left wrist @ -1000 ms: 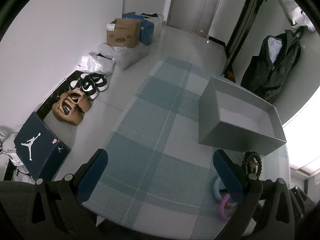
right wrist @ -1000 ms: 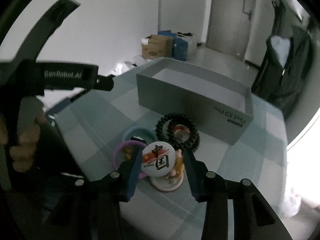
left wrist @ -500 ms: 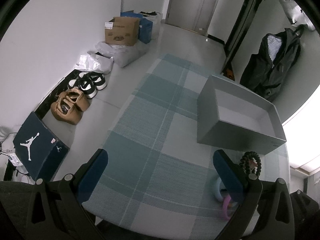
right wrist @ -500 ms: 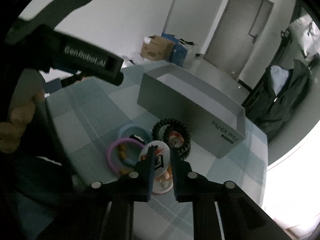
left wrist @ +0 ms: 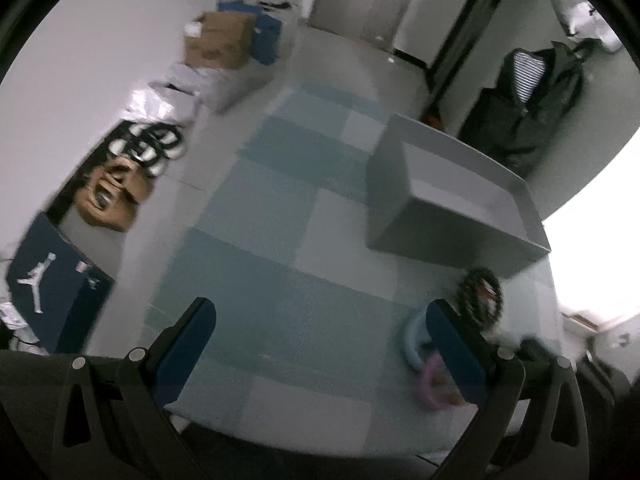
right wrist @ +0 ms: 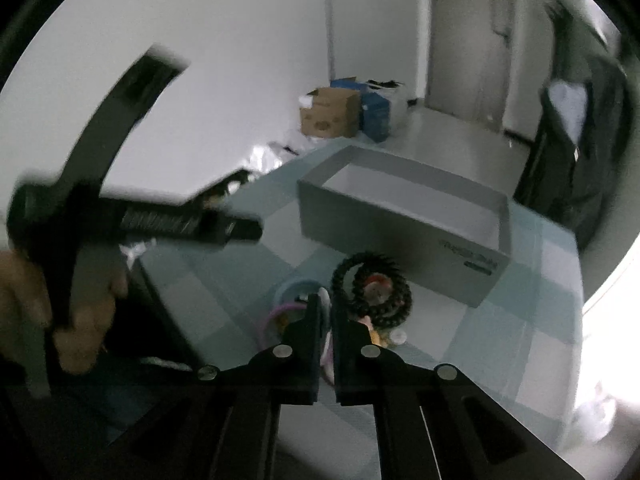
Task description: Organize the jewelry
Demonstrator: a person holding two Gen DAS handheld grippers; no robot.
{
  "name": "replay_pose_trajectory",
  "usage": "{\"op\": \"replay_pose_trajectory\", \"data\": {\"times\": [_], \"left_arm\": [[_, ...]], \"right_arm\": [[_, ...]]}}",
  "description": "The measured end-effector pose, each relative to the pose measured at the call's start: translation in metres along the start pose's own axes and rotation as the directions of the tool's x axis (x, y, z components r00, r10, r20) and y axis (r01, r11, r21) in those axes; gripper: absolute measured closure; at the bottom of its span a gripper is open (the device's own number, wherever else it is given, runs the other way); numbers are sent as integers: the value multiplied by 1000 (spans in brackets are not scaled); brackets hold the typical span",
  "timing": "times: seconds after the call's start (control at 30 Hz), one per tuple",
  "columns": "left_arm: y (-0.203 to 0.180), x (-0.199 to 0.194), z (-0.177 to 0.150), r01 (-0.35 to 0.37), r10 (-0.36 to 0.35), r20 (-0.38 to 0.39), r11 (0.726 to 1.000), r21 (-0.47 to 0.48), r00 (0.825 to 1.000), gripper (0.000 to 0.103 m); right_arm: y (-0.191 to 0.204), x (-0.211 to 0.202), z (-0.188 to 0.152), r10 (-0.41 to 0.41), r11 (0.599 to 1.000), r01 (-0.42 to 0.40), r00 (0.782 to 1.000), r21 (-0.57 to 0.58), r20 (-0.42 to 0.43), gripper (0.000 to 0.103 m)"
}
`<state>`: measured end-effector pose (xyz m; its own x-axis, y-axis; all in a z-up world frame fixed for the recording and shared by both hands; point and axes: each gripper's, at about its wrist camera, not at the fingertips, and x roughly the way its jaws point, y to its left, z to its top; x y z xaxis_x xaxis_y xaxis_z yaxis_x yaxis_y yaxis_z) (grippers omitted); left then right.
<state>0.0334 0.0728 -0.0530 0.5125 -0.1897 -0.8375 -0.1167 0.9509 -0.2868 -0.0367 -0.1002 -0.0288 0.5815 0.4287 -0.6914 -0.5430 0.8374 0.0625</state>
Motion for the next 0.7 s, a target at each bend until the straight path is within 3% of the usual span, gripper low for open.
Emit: {"op": "replay_pose_trajectory", "data": {"times": [0.13, 0.27, 0.47, 0.57, 0.67, 0.7], "left_arm": [[-5, 7, -9, 88, -88, -79, 996, -3, 993, 1], [-18, 10, -16, 129, -123, -131, 991, 39, 984, 1], [-41, 9, -25, 143, -122, -149, 979, 143, 981, 10], [-47, 8, -29, 109, -84, -140, 977, 182, 987, 23], [-52, 6, -29, 108, -81, -140, 973, 203, 987, 49], [-52, 5, -30, 108, -79, -140, 972, 207, 987, 63]], "right_arm": [[-29, -12, 4, 37, 987, -44, 998, 158, 46, 99], [-55, -22, 4, 49, 959, -70, 995, 274, 84, 99], [-64, -33, 6, 34, 951, -69, 992, 302, 120, 99], [-66, -37, 4, 29, 947, -69, 991, 313, 131, 99], [-70, -42, 3, 23, 945, -67, 990, 320, 141, 99], [-70, -44, 1, 22, 944, -68, 989, 323, 143, 99]]}}
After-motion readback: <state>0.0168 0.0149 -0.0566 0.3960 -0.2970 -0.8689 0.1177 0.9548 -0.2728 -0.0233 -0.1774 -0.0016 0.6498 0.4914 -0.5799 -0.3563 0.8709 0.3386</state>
